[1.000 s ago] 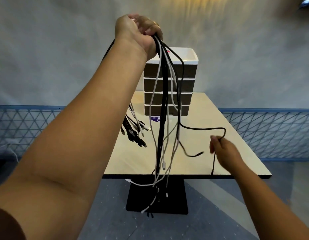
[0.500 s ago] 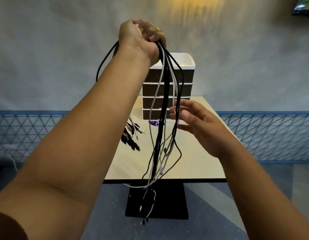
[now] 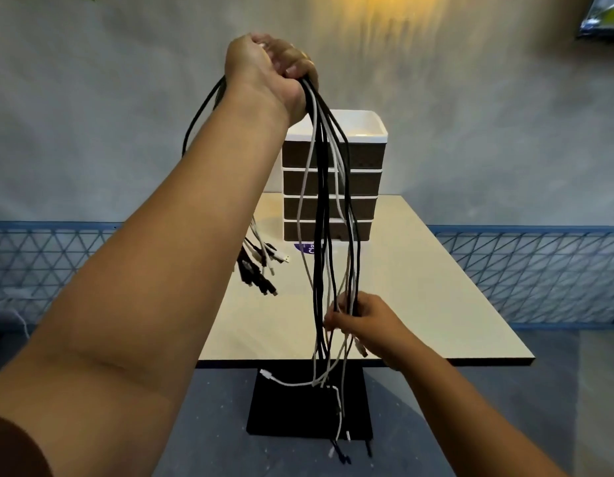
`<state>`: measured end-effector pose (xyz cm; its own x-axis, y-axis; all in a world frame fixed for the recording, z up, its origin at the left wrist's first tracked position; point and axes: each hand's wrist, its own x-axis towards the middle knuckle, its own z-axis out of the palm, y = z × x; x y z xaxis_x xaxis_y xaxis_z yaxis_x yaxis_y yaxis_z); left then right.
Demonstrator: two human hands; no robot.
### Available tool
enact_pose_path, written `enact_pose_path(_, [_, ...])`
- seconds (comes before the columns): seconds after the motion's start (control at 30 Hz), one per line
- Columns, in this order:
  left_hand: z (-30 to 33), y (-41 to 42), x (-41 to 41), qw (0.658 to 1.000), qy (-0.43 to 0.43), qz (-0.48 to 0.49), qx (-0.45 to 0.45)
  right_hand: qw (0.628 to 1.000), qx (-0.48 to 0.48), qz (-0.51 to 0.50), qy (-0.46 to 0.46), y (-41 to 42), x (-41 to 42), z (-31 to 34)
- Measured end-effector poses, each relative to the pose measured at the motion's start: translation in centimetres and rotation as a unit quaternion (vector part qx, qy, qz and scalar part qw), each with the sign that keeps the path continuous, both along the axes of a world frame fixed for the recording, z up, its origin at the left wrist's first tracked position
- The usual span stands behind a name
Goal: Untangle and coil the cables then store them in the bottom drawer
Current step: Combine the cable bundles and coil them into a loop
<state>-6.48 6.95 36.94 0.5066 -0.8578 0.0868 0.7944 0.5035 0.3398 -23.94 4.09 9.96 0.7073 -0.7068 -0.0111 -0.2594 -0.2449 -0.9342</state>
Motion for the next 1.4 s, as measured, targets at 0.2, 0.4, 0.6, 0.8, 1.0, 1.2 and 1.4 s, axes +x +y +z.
enact_pose_path(0.2, [-0.8,-0.2,0.5,0.999,-0.012,0.024,0.038,0.992,0.055,0.056,0.096,-0.8,-2.6,-0.9])
enact_pose_path(0.4, [-1.8,-0.6,-1.0,0.999,-0.032,0.014,0.035,0.987,-0.047,-0.030,-0.149,0.4,-1.3,9.6])
enact_pose_path(0.6, [-1.6,-0.1,-2.6,0.998,-0.036,-0.004,0.045,0.961,-0.024,-0.004,-0.275,2.6,1.8,12.3])
enact_pose_path(0.8, [-1.7,0.9,-2.0,0.998,-0.003,0.025,0.055,0.975,0.042,0.052,-0.212,1.7,0.9,9.5])
enact_pose_path(1.0, [-2.4,0.4,-3.3,0.997,-0.005,0.040,0.071,0.955,0.070,0.087,-0.276,0.9,0.9,12.4])
enact_pose_path(1.2, [-1.6,0.9,-2.8,0.992,0.010,0.072,0.104,0.976,0.050,0.080,-0.196,1.8,1.3,9.2])
enact_pose_path(1.4, [-1.6,1.5,-2.5,0.993,0.003,0.078,0.083,0.996,0.046,0.072,-0.017,0.5,-1.0,2.7])
